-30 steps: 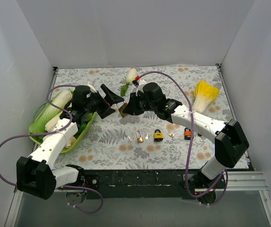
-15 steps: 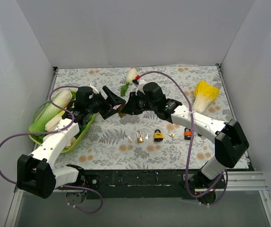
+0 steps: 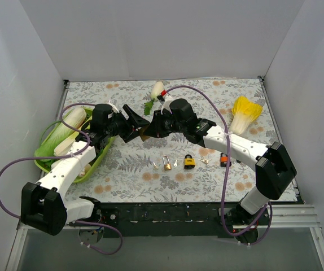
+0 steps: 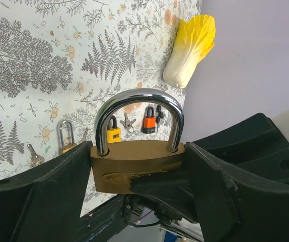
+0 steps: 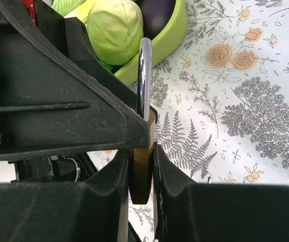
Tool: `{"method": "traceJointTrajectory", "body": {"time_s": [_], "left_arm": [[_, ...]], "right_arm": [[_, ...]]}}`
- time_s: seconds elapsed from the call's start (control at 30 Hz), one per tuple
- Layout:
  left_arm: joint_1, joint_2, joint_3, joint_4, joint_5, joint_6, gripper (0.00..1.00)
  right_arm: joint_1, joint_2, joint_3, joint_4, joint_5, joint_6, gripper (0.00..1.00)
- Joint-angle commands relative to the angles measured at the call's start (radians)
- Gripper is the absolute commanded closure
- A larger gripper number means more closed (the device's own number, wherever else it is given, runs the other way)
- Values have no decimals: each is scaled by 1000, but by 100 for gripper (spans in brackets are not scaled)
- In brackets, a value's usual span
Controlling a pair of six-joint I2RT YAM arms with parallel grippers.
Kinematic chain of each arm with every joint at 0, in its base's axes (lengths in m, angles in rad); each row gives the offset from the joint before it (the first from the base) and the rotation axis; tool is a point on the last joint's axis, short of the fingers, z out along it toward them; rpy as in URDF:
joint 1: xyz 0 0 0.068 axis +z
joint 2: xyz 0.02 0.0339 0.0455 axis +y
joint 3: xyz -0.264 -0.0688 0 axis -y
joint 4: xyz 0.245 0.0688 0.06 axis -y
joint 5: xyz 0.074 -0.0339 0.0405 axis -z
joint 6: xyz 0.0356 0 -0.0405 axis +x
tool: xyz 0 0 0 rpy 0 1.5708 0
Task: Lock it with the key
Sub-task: Place the lock at the center of the board.
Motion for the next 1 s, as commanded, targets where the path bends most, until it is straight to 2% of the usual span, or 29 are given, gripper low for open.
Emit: {"method": "traceJointTrajectory", "body": {"time_s": [0.0, 0.13, 0.27, 0.3, 0.37, 0.4, 0.5, 0.53, 0.63, 0.8, 0.83, 0.97], "left_arm": [[-13, -5, -7, 0, -10, 1, 25], [-21, -5, -13, -2, -10, 0, 32], [-23, -5, -17, -6, -8, -5, 44], [-23, -7, -19, -6, -7, -8, 53], [-23, -10, -22, -14, -8, -13, 63], [-23, -14, -25, -17, -10, -17, 74], [-23, -19, -26, -54, -24, -17, 89], [-23, -19, -22, -83, -28, -5, 97], [-23, -13, -16, -150, -62, 26, 100], [-55, 36, -20, -270, -113, 66, 100], [-69, 44, -26, -284, -132, 72, 100], [-116, 96, -36, -314, -199, 113, 100]], "right_arm": [[13, -16, 45, 143, -34, 27, 99], [13, -14, 45, 144, -38, 29, 99], [13, -16, 42, 143, -38, 27, 99], [13, -14, 40, 143, -41, 29, 99], [13, -14, 36, 143, -52, 30, 99], [13, -14, 36, 135, -55, 29, 99], [7, -27, 33, 96, -60, 1, 71], [-4, -31, 27, 79, -61, -8, 54], [-27, -79, 16, 2, -72, -69, 35], [-53, -154, -44, -113, -130, -282, 21], [-68, -175, -52, -142, -135, -307, 15], [-128, -201, -65, -211, -155, -372, 12]]}}
